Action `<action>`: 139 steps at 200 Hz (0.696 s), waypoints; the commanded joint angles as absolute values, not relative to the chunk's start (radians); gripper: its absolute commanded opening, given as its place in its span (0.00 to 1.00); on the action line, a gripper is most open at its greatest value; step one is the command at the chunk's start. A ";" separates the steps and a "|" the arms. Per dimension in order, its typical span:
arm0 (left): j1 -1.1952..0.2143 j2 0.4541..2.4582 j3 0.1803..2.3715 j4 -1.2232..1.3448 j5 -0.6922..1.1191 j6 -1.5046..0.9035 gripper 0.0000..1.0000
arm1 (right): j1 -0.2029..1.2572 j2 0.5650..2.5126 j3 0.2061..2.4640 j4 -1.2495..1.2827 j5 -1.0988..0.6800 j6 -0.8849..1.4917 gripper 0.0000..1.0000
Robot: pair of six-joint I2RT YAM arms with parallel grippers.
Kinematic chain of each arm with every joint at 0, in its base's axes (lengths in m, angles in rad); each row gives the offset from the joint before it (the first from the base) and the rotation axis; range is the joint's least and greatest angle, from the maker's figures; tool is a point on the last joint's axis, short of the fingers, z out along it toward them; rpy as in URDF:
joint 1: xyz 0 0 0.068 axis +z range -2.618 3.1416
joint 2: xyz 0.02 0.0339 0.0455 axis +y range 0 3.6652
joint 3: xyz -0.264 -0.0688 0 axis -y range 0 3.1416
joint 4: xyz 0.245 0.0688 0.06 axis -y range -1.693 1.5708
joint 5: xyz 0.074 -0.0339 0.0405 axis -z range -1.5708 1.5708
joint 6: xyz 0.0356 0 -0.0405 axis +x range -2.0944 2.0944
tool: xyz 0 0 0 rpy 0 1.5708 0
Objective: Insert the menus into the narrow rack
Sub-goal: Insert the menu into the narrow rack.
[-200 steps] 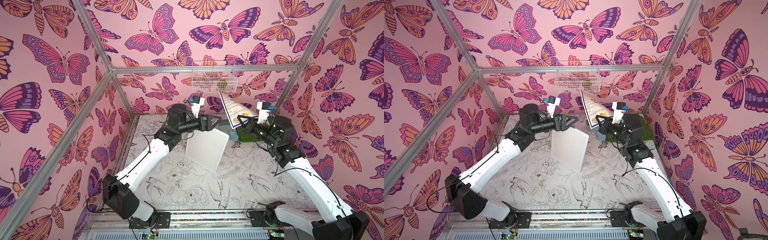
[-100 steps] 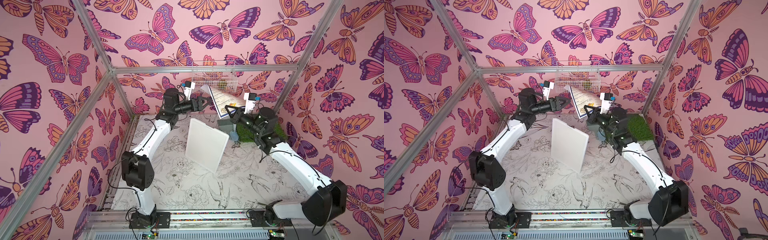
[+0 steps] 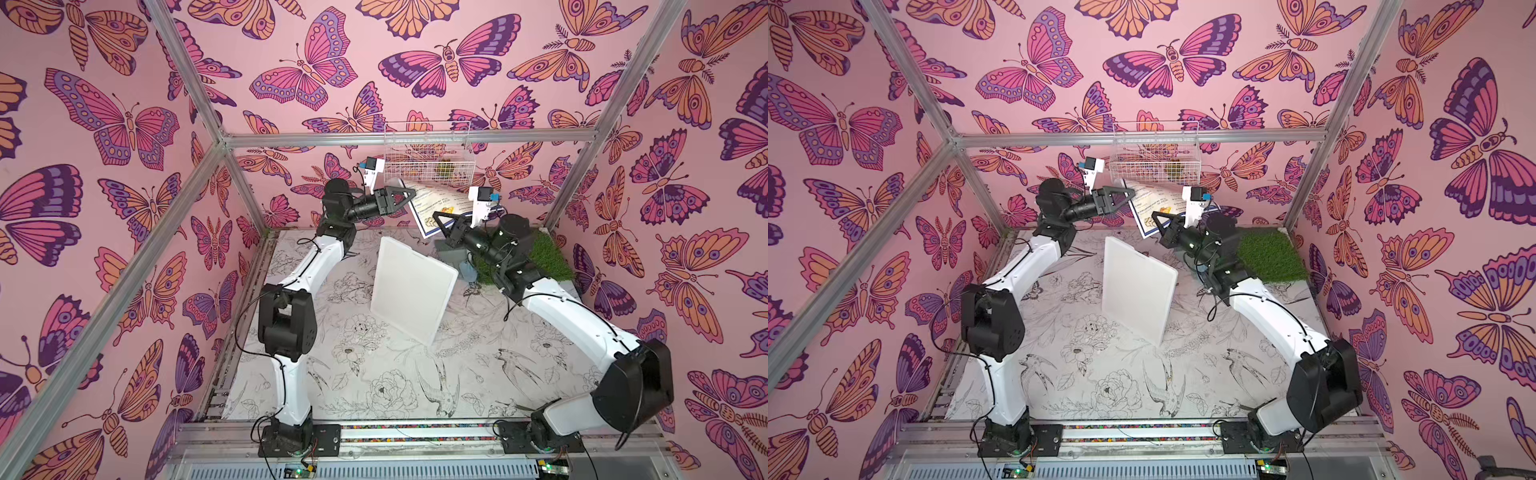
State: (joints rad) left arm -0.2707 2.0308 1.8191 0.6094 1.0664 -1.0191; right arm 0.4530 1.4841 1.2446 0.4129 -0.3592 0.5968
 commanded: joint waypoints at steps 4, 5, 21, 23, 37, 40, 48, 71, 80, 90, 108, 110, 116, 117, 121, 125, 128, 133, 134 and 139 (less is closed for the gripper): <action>-0.267 2.007 1.822 0.738 1.107 -1.089 0.68 | 0.459 1.492 1.250 0.489 -0.347 0.600 0.00; -0.267 2.006 1.821 0.737 1.106 -1.088 0.68 | 0.459 1.493 1.250 0.490 -0.347 0.600 0.00; -0.267 1.993 1.805 0.735 1.108 -1.082 0.66 | 0.459 1.501 1.253 0.492 -0.344 0.603 0.00; -0.268 1.992 1.803 0.736 1.109 -1.082 0.65 | 0.459 1.502 1.253 0.493 -0.342 0.603 0.00; -0.271 1.982 1.795 0.741 1.116 -1.086 0.65 | 0.459 1.513 1.255 0.506 -0.342 0.611 0.00; -0.272 1.980 1.792 0.741 1.119 -1.085 0.65 | 0.459 1.516 1.255 0.509 -0.342 0.613 0.00; -0.276 1.980 1.792 0.739 1.128 -1.087 0.64 | 0.459 1.523 1.257 0.523 -0.348 0.623 0.00; -0.284 1.979 1.782 0.735 1.144 -1.091 0.56 | 0.460 1.539 1.264 0.555 -0.360 0.646 0.00; -0.285 1.978 1.779 0.731 1.151 -1.090 0.52 | 0.460 1.542 1.267 0.554 -0.361 0.646 0.00; -0.287 1.976 1.773 0.727 1.154 -1.090 0.51 | 0.460 1.543 1.269 0.549 -0.362 0.646 0.00; -0.287 1.968 1.766 0.724 1.158 -1.075 0.43 | 0.460 1.542 1.267 0.547 -0.363 0.644 0.00; -0.288 1.967 1.766 0.698 1.158 -1.072 0.42 | 0.460 1.541 1.267 0.546 -0.363 0.644 0.00; -0.288 1.963 1.765 0.670 1.158 -1.057 0.39 | 0.460 1.540 1.267 0.544 -0.363 0.644 0.00; -0.288 1.962 1.766 0.666 1.157 -1.054 0.38 | 0.460 1.540 1.266 0.543 -0.363 0.644 0.00; -0.288 1.961 1.766 0.651 1.155 -1.041 0.35 | 0.460 1.541 1.266 0.544 -0.363 0.644 0.00; -0.290 1.957 1.766 0.633 1.154 -1.026 0.31 | 0.460 1.539 1.266 0.544 -0.365 0.644 0.00; -0.290 1.955 1.765 0.621 1.154 -1.017 0.29 | 0.460 1.540 1.266 0.543 -0.364 0.645 0.00; -0.290 1.953 1.766 0.602 1.150 -1.001 0.25 | 0.460 1.540 1.264 0.543 -0.365 0.647 0.00; -0.290 1.951 1.765 0.597 1.149 -0.998 0.24 | 0.460 1.540 1.264 0.543 -0.366 0.647 0.00; -0.289 1.948 1.764 0.577 1.145 -0.982 0.18 | 0.460 1.537 1.264 0.542 -0.368 0.649 0.00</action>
